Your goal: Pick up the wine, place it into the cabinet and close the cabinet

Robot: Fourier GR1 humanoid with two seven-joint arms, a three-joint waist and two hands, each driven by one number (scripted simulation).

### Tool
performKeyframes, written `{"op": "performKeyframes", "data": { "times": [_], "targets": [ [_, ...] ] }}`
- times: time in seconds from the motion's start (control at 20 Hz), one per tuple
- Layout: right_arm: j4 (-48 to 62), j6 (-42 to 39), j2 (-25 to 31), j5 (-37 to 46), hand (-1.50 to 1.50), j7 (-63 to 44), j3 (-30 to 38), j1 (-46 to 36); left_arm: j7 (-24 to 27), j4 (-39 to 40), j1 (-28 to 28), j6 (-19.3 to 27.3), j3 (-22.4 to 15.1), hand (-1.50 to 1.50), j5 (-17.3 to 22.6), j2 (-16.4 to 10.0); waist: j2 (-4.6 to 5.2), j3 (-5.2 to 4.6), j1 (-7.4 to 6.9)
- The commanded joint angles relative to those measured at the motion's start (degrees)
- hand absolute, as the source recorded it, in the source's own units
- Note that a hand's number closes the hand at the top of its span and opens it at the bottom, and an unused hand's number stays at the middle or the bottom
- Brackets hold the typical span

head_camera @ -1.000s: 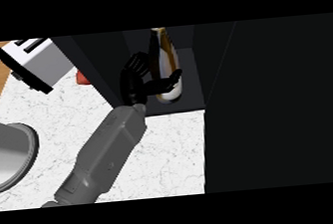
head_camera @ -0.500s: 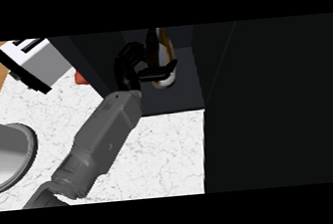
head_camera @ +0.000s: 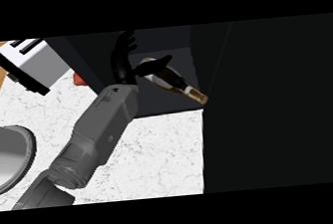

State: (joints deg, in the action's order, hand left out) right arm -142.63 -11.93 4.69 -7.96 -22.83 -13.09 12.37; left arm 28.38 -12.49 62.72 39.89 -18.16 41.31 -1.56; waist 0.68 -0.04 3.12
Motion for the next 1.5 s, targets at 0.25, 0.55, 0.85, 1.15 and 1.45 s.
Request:
{"op": "performKeyframes", "data": {
  "times": [0.25, 0.55, 0.85, 1.15, 1.45],
  "targets": [
    [-8.3, -0.2, -0.2, -4.7, -1.5, -0.9, -0.7, 5.7, -2.0, 5.6, 3.1, 0.0, 0.1, -1.5, -2.6, -3.6, -0.09, 0.05, 0.01],
    [-8.8, -1.3, 0.8, -6.3, -1.5, -2.2, -1.1, 4.3, 2.0, 6.4, 1.8, -0.9, 1.7, -1.5, -2.2, -4.3, 0.43, -0.02, 0.6],
    [-8.0, -1.9, 0.3, -5.1, -1.5, 0.0, -1.4, 5.6, 5.2, 4.0, 1.1, -7.2, 1.7, -1.5, -3.1, -4.7, -0.04, 0.0, -0.31],
    [-9.5, -1.8, 1.2, -6.4, -1.5, -1.8, 0.6, 4.7, 7.7, 2.3, 1.9, -10.1, 2.9, -1.5, -3.3, -2.6, -0.12, -0.01, -0.72],
    [-12.3, -0.7, 1.3, -4.9, -1.5, -3.5, -0.4, 6.7, 10.1, -3.4, -0.5, -12.6, 3.7, -1.5, -3.4, -0.9, -0.82, 0.01, -2.13]
  ]
}}
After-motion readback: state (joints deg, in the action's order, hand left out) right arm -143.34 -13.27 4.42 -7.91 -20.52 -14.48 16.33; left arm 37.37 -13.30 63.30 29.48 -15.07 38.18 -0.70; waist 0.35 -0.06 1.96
